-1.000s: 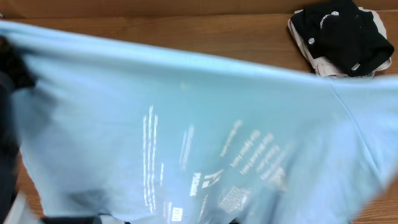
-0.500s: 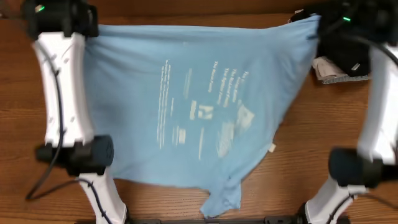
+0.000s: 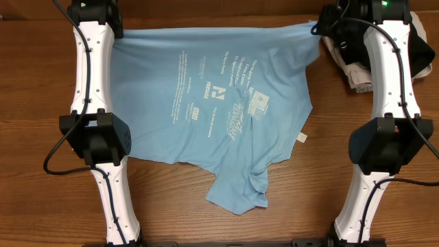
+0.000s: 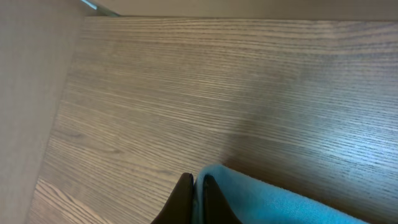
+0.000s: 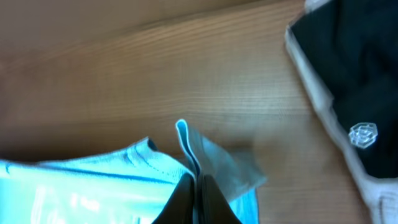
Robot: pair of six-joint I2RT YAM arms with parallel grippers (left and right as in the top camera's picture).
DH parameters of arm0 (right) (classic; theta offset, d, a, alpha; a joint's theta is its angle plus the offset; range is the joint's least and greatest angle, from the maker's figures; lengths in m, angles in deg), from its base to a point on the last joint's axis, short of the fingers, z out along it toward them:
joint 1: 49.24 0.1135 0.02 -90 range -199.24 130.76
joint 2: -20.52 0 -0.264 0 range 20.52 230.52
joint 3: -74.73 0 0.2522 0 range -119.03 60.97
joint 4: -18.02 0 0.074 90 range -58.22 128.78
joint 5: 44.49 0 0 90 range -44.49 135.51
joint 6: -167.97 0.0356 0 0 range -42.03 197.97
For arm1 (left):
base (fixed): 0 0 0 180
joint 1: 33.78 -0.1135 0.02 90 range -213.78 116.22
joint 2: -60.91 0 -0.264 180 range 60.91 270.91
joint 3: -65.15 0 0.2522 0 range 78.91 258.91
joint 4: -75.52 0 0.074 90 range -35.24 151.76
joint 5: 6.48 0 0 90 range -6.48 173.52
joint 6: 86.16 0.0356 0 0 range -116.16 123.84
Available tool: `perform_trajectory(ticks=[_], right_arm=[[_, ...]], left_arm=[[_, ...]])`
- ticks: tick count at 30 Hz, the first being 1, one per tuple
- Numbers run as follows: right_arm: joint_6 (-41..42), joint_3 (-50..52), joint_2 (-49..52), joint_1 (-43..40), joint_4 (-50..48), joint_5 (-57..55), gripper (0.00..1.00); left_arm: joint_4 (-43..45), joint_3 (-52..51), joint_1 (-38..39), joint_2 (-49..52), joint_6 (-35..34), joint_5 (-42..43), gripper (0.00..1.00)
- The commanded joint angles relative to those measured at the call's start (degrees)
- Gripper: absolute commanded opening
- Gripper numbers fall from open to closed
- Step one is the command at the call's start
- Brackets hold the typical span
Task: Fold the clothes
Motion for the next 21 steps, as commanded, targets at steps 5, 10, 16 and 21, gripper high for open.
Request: perform_trajectory(ticks=[5, 10, 16, 21], right_arm=[[0.48, -1.29, -2.49, 0.83, 15.19, 2.03, 0.04], [5.03, -1.29, -2.49, 2.6, 24.94, -5.49, 0.04], [7.23, 0.85, -2.47, 6.95, 26.4, -8.98, 0.04], [8.98, 7.48, -2.47, 9.66, 22.27, -10.32, 0.04]], left_arm=[[-8.76, 0.5, -1.6, -1.38, -0.15, -1.68, 0.04], [-16.24, 0.44, -2.27, -1.33, -3.63, 2.01, 0.04], [-17.81, -2.64, -5.31, -1.27, -3.06, 10.58, 0.04], [-15.5, -8.7, -7.1, -1.27, -0.66, 12.44, 0.04]])
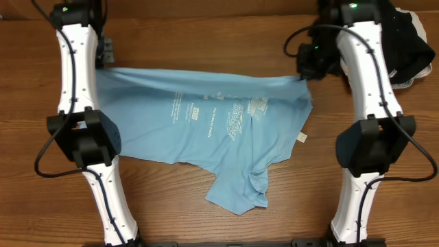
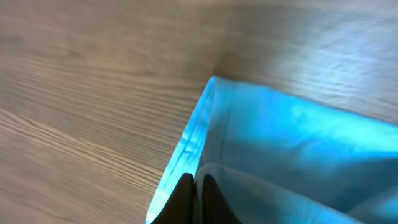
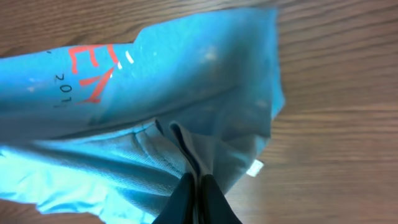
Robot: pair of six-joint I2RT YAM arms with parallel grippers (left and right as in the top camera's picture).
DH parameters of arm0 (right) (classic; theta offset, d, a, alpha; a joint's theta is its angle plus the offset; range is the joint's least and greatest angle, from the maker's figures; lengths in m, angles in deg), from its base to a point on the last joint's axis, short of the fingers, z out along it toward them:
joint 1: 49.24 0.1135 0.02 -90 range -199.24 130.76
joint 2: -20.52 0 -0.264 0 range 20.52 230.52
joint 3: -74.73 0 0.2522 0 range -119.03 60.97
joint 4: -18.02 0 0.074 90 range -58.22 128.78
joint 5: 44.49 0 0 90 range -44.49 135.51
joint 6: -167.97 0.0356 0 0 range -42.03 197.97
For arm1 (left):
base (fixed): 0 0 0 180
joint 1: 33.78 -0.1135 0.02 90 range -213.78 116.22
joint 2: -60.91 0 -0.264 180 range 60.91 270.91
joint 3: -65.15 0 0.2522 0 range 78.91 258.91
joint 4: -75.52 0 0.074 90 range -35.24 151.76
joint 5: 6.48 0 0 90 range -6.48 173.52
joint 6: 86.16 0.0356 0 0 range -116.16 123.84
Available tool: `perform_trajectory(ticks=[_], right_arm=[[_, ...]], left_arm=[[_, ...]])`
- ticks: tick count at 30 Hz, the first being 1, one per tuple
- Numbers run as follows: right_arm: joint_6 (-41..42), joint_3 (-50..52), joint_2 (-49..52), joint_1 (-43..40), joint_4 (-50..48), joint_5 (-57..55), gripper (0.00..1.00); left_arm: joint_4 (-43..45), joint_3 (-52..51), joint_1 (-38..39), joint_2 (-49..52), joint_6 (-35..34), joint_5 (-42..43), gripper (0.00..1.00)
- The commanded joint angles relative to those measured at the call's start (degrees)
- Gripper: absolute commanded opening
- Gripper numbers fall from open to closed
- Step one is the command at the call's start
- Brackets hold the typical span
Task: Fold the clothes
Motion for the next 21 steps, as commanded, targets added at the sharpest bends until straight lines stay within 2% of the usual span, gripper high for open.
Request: perform_trajectory(ticks=[1, 8, 9, 10, 11, 12, 14, 17, 18, 21], right_arm=[[2.47, 4.96, -1.9, 0.96, -2.14, -2.86, 0.04], [3.78, 17.14, -1.92, 0.94, -4.59, -2.6, 0.04], [3.78, 18.1, -1.92, 0.94, -4.66, -2.58, 0.05], [3.69, 18.73, -1.92, 0.94, -4.66, -2.43, 0.12], [3.54, 18.91, -1.92, 0.94, -4.61, -2.32, 0.32], [3.52, 18.97, -1.92, 0.94, -4.63, -2.14, 0.51], [3.34, 18.93, -1.97, 0.94, -5.11, -1.7, 0.64], [3.3, 18.56, -2.05, 0.94, -5.18, -1.11, 0.69], [3.3, 18.45, -2.19, 0.94, -5.22, -1.11, 0.69], [3.1, 17.86, -2.47, 0.87, -5.84, -1.18, 0.69]], left_arm=[[1.31, -4.24, -1.29, -1.18, 1.84, 2.73, 0.04], [1.84, -9.81, -0.81, -1.18, 4.87, 4.92, 0.04], [1.75, -10.38, -0.81, -1.18, 5.11, 4.92, 0.07], [1.6, -10.8, -0.81, -1.18, 5.68, 5.03, 0.15], [1.49, -11.15, -0.81, -1.18, 6.34, 5.29, 0.4], [1.51, -11.34, -0.81, -1.18, 6.62, 5.33, 0.56], [1.81, -11.39, -0.81, -1.18, 6.88, 5.64, 0.76], [1.95, -11.17, -0.81, -1.2, 9.62, 7.3, 0.96], [2.08, -11.15, -0.72, -1.2, 10.1, 7.85, 0.99], [2.12, -10.56, -0.48, -1.2, 10.4, 8.66, 1.0]])
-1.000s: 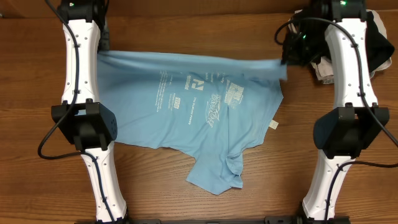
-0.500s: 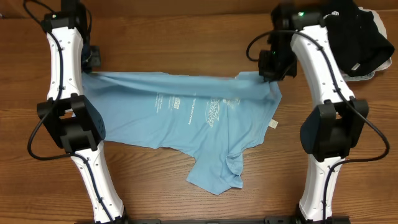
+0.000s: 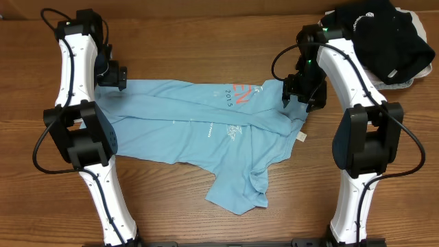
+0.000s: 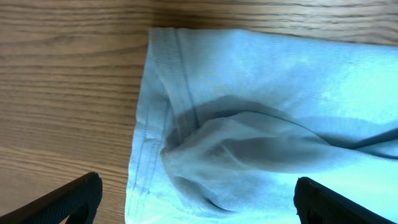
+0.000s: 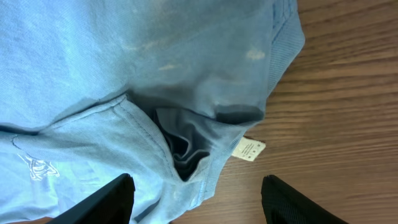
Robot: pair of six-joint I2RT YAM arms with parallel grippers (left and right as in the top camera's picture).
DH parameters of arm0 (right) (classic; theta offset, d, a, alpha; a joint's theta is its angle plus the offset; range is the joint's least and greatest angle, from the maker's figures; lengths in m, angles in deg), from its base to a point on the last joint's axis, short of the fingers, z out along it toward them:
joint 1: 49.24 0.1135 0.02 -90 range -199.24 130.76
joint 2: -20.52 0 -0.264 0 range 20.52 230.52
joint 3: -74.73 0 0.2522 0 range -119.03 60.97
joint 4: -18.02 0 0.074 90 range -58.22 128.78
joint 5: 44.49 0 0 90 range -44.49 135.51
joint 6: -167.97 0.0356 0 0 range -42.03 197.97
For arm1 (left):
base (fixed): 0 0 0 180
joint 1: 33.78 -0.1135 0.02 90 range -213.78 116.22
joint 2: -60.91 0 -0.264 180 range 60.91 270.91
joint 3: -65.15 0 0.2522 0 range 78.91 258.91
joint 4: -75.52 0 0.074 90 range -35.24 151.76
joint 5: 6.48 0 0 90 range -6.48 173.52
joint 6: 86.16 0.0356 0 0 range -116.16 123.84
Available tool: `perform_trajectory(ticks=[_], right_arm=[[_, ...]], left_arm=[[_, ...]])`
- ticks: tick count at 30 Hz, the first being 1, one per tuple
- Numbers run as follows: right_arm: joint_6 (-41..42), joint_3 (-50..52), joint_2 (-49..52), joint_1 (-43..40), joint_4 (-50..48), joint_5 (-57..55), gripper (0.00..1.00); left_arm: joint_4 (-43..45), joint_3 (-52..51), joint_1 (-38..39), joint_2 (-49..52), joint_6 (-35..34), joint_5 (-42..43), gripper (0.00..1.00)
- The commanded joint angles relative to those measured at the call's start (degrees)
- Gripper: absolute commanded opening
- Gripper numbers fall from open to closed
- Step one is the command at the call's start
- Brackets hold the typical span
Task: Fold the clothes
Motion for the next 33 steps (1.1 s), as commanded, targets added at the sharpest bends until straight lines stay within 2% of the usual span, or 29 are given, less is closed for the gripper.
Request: perform_trajectory(ticks=[1, 8, 10, 13, 14, 19, 23, 27, 33], right_arm=[[-0.17, -0.98, -2.47, -0.22, -1.25, 0.24, 0.69], [-4.33, -0.92, -2.6, -0.22, -8.15, 0.28, 0.72], [-4.31, -0.92, -2.6, -0.2, -9.14, 0.28, 0.72], [-4.31, -0.92, -2.6, -0.2, -8.79, 0.28, 0.72], [-4.31, -0.92, -2.6, -0.2, -8.63, 0.31, 0.72], [-4.31, -0.92, -2.6, -0.2, -8.63, 0.31, 0.73], [-4.33, -0.92, -2.6, -0.2, -8.37, 0.28, 0.73], [-4.33, -0.92, -2.6, -0.2, -8.39, 0.28, 0.75], [-4.31, -0.92, -2.6, -0.2, -8.44, 0.28, 0.76]], left_arm=[[0.28, 0.66, 0.46, -1.2, 2.43, 2.8, 1.0], [4.37, 0.98, 0.44, -1.2, 2.43, 7.74, 1.0], [4.0, 0.94, 0.44, -1.2, 2.34, 8.79, 0.87], [1.49, 0.63, 0.37, -1.2, 2.29, 10.58, 0.63], [0.59, 0.57, 0.37, -1.2, 1.92, 10.67, 0.61], [0.63, -2.8, 0.37, -1.2, 0.35, 10.6, 0.63], [3.76, -6.32, 0.2, -1.2, -0.13, 8.81, 0.75], [6.49, -7.72, -0.42, -1.2, -0.24, 6.47, 0.82], [9.07, -7.72, -1.31, -1.2, -0.22, 6.14, 0.81]])
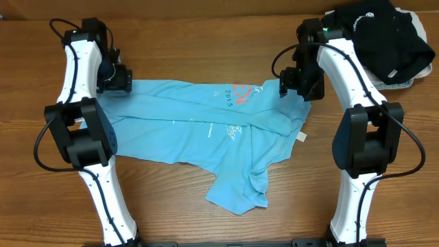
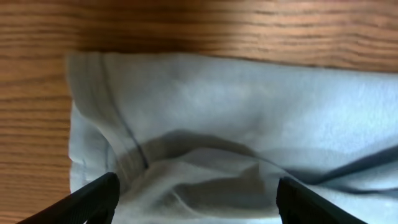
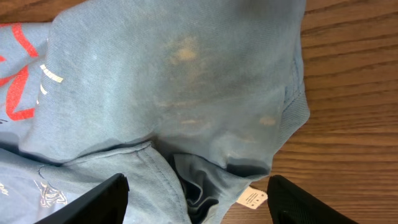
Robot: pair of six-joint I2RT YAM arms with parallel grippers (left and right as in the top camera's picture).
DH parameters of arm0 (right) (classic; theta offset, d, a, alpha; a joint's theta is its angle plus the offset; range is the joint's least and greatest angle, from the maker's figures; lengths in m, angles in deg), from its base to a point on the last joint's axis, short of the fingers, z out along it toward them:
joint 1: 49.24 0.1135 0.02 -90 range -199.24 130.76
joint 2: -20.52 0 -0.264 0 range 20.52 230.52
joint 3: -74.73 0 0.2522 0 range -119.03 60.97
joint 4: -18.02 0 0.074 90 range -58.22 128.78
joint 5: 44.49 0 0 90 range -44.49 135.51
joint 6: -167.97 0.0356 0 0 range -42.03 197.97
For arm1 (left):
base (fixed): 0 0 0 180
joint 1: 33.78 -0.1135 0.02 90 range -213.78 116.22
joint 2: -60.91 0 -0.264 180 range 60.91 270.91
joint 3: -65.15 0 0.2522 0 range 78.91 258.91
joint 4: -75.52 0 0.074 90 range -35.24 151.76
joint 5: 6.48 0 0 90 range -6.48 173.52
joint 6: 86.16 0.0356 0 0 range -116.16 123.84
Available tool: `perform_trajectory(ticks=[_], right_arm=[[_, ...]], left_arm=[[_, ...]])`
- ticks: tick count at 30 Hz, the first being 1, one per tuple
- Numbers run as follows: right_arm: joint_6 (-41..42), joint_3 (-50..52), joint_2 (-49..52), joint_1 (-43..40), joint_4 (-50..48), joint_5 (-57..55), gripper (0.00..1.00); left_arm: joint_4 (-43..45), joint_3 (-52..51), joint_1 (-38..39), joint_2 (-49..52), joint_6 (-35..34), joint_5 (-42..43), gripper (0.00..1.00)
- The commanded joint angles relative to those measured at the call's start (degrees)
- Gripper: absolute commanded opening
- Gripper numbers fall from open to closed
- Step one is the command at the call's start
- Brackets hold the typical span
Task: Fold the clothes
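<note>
A light blue T-shirt (image 1: 206, 123) lies on the wooden table, its far edge folded over toward the near side so red lettering shows. My left gripper (image 1: 118, 79) hovers open over the shirt's left folded corner (image 2: 186, 124), its fingers (image 2: 87, 199) spread wide. My right gripper (image 1: 296, 82) stands open over the right folded corner (image 3: 186, 93), where a white tag (image 3: 252, 198) sticks out. Neither gripper holds cloth.
A pile of black and white clothes (image 1: 384, 41) sits at the far right corner. The shirt's lower flap (image 1: 240, 189) reaches toward the table's near edge. Bare wood (image 1: 206, 41) lies beyond the shirt.
Both grippers are still open and have lifted a little away from the shirt's folded corners. The shirt lies as it did.
Both grippers were shut on the shirt's far corners, stretched at the table's back edge. Then they held the corners nearer, folding the far edge over. After that both stood open with the cloth let go, and now they are slightly off it.
</note>
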Motion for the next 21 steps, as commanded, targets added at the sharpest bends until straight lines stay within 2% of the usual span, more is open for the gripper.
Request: perform_trajectory(ticks=[1, 5, 11, 14, 15, 16, 18, 19, 21], right_arm=[[-0.22, -0.92, -2.49, -0.17, -0.13, 0.28, 0.76], [-0.22, -0.92, -2.49, -0.17, -0.17, 0.28, 0.77], [-0.24, -0.92, -2.49, -0.17, 0.11, 0.28, 0.77], [-0.22, -0.92, -2.49, -0.17, 0.09, 0.28, 0.77], [-0.22, -0.92, -2.49, -0.17, 0.07, 0.28, 0.77], [-0.24, -0.92, -2.49, -0.17, 0.07, 0.28, 0.77], [-0.24, -0.92, -2.49, -0.17, 0.07, 0.26, 0.77], [-0.22, -0.92, -2.49, -0.17, 0.09, 0.28, 0.78], [-0.24, -0.92, -2.49, -0.17, 0.13, 0.28, 0.78]], left_arm=[[0.72, -0.26, -0.83, -1.18, -0.39, -1.09, 0.78], [-0.2, -0.33, -0.83, -1.18, -0.15, 0.61, 0.7], [0.76, -4.22, -0.74, -1.18, -0.13, 0.33, 0.7], [1.75, -5.81, -1.01, -1.18, -0.13, 0.15, 0.67], [1.86, -5.95, -1.07, -1.18, -0.13, 0.15, 0.6], [2.01, -5.95, -1.09, -1.18, -0.13, 0.15, 0.49], [2.54, -5.95, -1.09, -1.18, -0.13, 0.15, 0.22], [2.84, -5.84, -1.09, -1.18, -0.15, 0.15, 0.13], [2.62, -5.29, -1.09, -1.18, -0.15, 0.15, 0.04]])
